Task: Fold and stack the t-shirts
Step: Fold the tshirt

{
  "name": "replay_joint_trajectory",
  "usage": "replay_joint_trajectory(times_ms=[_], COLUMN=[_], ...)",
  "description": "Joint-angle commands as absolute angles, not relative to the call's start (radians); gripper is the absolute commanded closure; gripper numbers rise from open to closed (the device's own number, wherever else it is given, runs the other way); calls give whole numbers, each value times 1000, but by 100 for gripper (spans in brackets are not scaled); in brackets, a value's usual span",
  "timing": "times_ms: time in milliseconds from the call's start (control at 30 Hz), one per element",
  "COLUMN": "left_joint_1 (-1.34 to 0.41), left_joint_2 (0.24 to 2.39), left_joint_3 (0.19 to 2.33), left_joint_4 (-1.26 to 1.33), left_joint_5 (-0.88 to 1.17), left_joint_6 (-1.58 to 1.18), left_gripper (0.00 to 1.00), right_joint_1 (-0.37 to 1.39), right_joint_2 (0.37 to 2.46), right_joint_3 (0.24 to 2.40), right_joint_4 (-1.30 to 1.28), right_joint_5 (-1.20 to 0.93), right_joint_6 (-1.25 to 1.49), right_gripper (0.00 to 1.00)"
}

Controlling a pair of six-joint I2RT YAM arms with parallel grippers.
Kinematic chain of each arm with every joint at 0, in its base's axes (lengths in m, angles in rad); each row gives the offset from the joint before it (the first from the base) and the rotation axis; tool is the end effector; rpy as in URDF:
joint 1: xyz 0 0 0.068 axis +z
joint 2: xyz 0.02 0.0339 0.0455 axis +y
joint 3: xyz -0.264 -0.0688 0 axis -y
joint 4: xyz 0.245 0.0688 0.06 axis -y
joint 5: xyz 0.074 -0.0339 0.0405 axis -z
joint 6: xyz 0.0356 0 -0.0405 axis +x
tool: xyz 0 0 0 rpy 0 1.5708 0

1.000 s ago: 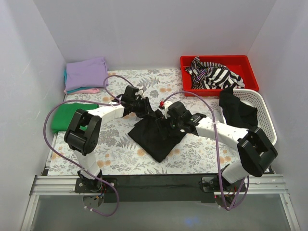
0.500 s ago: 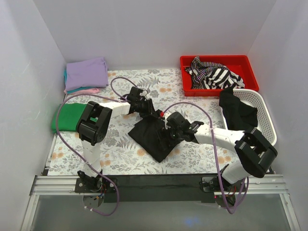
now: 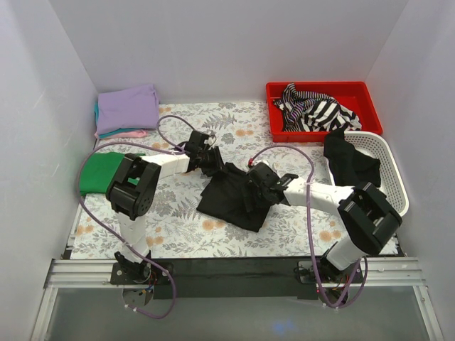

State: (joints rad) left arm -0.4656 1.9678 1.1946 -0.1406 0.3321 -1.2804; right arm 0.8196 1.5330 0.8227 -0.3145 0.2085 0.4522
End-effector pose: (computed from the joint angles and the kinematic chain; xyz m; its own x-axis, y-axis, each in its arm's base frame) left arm 0.3567 -0.1922 0.1435 -0.7797 -0.6219 0.0725 -0.5054 0.5569 -0.6591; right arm 0.2043 0.2080 0.1700 -0.8050 -0.2357 -0.5444 -0.3223 0.9442 0.0678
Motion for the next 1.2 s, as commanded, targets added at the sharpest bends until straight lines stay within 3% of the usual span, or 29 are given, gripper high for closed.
replay_joint_trajectory(times_ms=[0,267,567,733,867,1167], left_joint_1=[-454,-453,-449,-446,-471,-583], left_joint_2=[1884,1714,1781,1720,1642,1388], left_joint_3=[1091,907,1184,1269,1139,737], left_joint_4=[-203,-152,-255,-287,-273,-155], left_joint_5=[210,155,14,138,299,284], left_joint_6=[-1325,-1347,-1264,-1258,-1339,-1486], left_gripper=[76,75,75,75,75,75], right_joint_1=[778,732,732,732,732,732], right_joint_2=[1640,1784,1556,1428,1414,1422], right_joint_3=[869,1144,1137,1074,1008,922], right_joint_4=[-388,-379,-472,-476,-469,-400], right_joint_5=[325,330,322,298,287,242], right_joint_6=[385,135,55,98,150,192], right_gripper=[2,2,2,2,2,2])
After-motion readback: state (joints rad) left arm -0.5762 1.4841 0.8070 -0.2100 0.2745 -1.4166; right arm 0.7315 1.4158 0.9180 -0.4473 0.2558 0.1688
